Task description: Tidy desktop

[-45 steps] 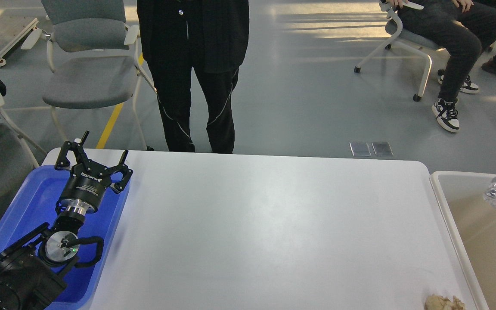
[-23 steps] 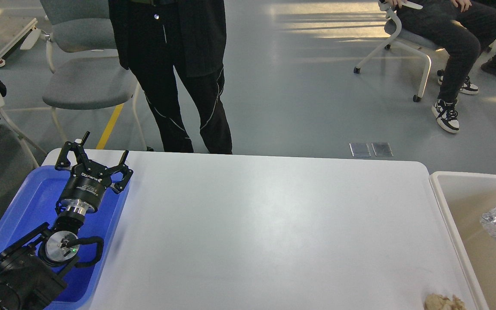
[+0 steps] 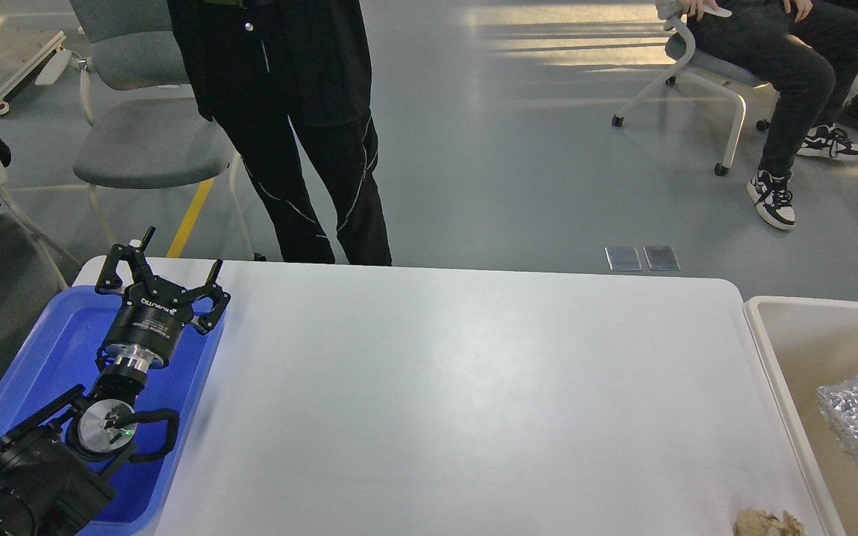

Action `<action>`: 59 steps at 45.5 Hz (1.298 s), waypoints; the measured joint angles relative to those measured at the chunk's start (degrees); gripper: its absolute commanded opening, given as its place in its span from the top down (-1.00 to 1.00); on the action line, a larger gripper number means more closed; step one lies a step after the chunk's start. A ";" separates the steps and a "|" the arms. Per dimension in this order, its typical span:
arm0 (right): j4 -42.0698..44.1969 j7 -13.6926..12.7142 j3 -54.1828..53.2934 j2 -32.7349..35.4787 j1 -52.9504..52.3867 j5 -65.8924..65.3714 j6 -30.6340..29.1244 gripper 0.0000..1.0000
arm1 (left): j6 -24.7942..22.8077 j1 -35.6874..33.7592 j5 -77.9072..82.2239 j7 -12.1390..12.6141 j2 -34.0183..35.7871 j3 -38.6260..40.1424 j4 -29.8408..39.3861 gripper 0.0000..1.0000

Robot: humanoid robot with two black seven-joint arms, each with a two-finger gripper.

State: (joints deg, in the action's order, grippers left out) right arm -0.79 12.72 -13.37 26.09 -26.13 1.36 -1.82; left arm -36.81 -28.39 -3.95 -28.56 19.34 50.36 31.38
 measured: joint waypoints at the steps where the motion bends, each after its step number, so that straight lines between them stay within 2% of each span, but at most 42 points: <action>1: 0.18 -0.05 -0.34 -0.29 0.01 0.01 0.27 1.00 | 0.00 0.00 0.00 0.00 0.00 0.00 0.00 -1.00; 14: 1.67 -0.47 -4.09 -2.41 -0.23 0.03 3.13 1.00 | 0.00 0.00 0.00 0.00 0.00 0.00 0.00 -1.00; 19: 1.89 -0.62 -4.68 -2.73 -0.39 0.04 4.10 0.80 | 0.00 0.00 0.00 0.00 0.00 0.00 0.00 -1.00; 21: 1.95 -0.73 -4.85 -2.80 -0.43 0.04 4.54 0.60 | 0.00 0.00 0.00 0.00 0.00 0.00 0.00 -1.00; 22: 1.97 -0.77 -4.92 -2.84 -0.45 0.04 4.68 0.43 | 0.00 0.00 0.00 0.00 0.00 0.00 0.00 -1.00; 27: 2.01 -0.95 -5.11 -2.96 -0.50 0.05 5.32 -0.90 | 0.00 0.00 0.00 0.00 0.00 0.00 0.00 -1.00; 28: 2.04 -0.96 -5.15 -2.98 -0.51 0.05 5.47 -0.99 | 0.00 0.00 0.00 0.00 0.00 0.00 0.00 -1.00; 59: 2.10 -1.03 -4.07 -3.15 -5.66 -0.63 5.91 -1.00 | 0.00 0.00 0.00 0.00 0.00 0.00 0.00 -1.00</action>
State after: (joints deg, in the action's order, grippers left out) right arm 1.31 11.68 -17.44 22.94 -31.79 0.73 4.09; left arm -36.82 -28.39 -3.95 -28.56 19.34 50.36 31.38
